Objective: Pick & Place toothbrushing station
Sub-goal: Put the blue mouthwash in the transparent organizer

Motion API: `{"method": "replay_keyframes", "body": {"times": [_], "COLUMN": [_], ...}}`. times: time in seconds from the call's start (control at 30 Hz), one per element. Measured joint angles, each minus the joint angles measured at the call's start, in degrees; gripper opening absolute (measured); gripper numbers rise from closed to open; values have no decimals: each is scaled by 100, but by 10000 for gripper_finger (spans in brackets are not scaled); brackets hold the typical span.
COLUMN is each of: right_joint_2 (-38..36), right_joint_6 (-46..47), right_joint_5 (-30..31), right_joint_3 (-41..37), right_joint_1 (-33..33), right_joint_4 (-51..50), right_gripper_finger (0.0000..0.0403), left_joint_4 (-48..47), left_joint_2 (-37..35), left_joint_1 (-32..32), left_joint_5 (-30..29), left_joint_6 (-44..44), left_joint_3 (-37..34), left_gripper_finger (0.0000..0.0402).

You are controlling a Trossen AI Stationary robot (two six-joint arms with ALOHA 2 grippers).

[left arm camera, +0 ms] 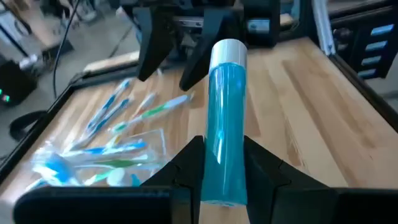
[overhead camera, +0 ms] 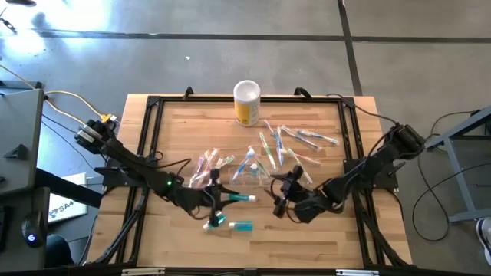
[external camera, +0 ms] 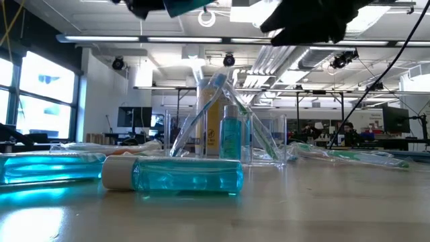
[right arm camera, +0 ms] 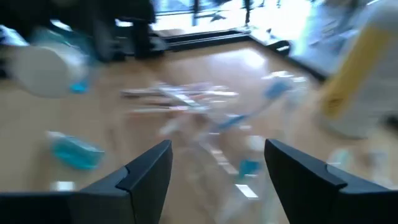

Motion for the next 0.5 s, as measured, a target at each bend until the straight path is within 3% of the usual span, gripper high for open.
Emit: {"method": "replay_keyframes", "body": {"times": [0.13, 0.23, 0.5], "right_joint_2": [41, 120, 145], "right_joint_6": [-134, -213, -813], "right_joint_5": [-951, -1053, -1341], "right_joint_3": [4, 1, 2], "right_joint_1": [-183, -306, -465], "right_joint_4": [262, 274, 767], "right_gripper_finger": [248, 248, 248], "left_joint_4": [1903, 2884, 3926], "left_joint_2": [-9, -7, 73], "left_joint_1": [8, 11, 9], "left_joint_5": [257, 531, 1144], "left_joint_6": [-33, -63, 36], "left_joint_3": [-892, -1349, -1568], "left_gripper_finger": [71, 71, 71]}}
